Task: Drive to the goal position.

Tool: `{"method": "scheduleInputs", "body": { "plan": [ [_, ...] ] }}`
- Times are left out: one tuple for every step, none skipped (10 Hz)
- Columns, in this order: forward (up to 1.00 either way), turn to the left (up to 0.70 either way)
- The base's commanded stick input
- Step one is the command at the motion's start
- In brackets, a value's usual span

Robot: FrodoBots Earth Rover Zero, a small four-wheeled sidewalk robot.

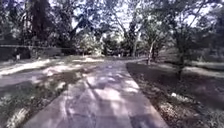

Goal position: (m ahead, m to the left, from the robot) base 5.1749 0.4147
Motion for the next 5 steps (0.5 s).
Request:
{"method": "scheduleInputs", "body": {
  "plan": [
    [0.5, 0.0],
    [0.5, 0.0],
    [0.5, 0.0],
    [0.4, 0.0],
    [0.0, 0.0]
  ]
}}
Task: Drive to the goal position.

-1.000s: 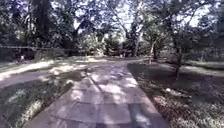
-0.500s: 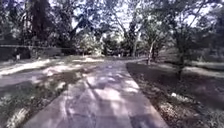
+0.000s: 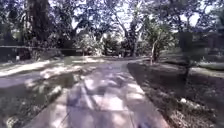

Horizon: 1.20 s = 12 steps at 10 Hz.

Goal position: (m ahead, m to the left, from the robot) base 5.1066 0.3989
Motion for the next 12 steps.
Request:
{"method": "scheduleInputs", "body": {
  "plan": [
    [0.0, 0.0],
    [0.0, 0.0],
    [0.0, 0.0],
    [0.0, 0.0],
    [0.0, 0.0],
    [0.0, 0.0],
    [0.0, 0.0],
    [0.0, 0.0],
    [0.15, 0.0],
    [0.5, 0.0],
    [0.5, 0.0],
    [0.5, 0.0]
  ]
}}
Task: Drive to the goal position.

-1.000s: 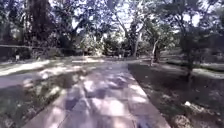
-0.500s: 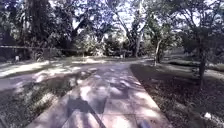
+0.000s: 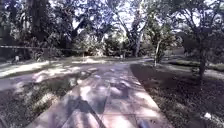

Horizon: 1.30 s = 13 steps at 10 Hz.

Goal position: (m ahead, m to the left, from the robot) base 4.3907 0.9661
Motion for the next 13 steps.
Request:
{"method": "scheduleInputs", "body": {
  "plan": [
    [0.5, 0.0],
    [0.5, 0.0],
    [0.5, 0.0],
    [0.5, 0.0],
    [0.5, 0.0],
    [0.5, 0.0],
    [0.5, 0.0],
    [0.5, 0.0],
    [0.5, 0.0],
    [0.5, 0.0],
    [0.5, 0.0],
    [0.5, 0.0],
    [0.5, 0.0]
  ]
}}
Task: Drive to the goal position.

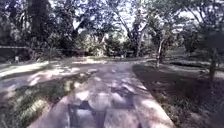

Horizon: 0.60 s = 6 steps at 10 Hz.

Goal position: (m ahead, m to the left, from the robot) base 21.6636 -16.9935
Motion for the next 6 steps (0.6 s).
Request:
{"method": "scheduleInputs", "body": {
  "plan": [
    [0.5, 0.0],
    [0.5, -0.04],
    [0.5, -0.3],
    [0.5, -0.5],
    [0.5, -0.5],
    [0.5, -0.29]
  ]
}}
